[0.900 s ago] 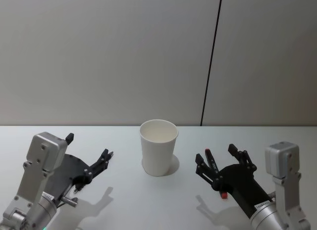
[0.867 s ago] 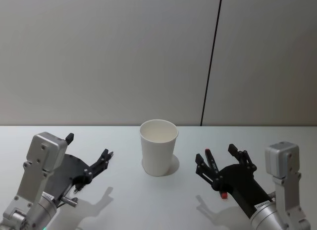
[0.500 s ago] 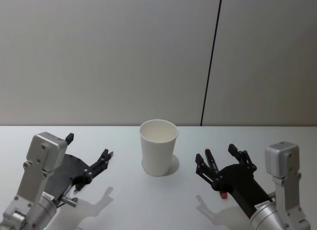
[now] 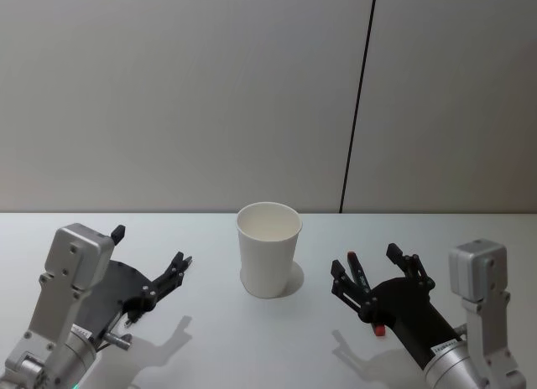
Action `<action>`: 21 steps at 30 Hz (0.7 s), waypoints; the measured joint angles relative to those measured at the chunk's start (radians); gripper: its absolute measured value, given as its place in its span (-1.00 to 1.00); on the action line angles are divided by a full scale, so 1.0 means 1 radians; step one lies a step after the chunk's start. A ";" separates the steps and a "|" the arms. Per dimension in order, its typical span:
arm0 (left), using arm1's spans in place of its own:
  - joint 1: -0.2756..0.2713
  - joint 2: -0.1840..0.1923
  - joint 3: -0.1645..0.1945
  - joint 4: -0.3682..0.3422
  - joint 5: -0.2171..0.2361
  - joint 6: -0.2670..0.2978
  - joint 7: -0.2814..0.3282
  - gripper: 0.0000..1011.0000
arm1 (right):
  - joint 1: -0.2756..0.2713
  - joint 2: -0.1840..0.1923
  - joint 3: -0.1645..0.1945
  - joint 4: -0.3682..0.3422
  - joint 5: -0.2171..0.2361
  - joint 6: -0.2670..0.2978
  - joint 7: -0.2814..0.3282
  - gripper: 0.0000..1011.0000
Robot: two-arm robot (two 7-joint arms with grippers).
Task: Place the pen into the pen holder.
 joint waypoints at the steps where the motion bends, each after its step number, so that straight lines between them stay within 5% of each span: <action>1: 0.000 0.000 0.000 0.000 0.000 0.000 0.000 0.98 | 0.000 0.000 0.000 0.000 0.000 0.000 0.000 0.98; 21: 0.000 0.000 0.000 0.000 0.000 0.000 0.000 0.98 | 0.003 -0.002 0.000 0.000 0.000 0.009 0.000 0.98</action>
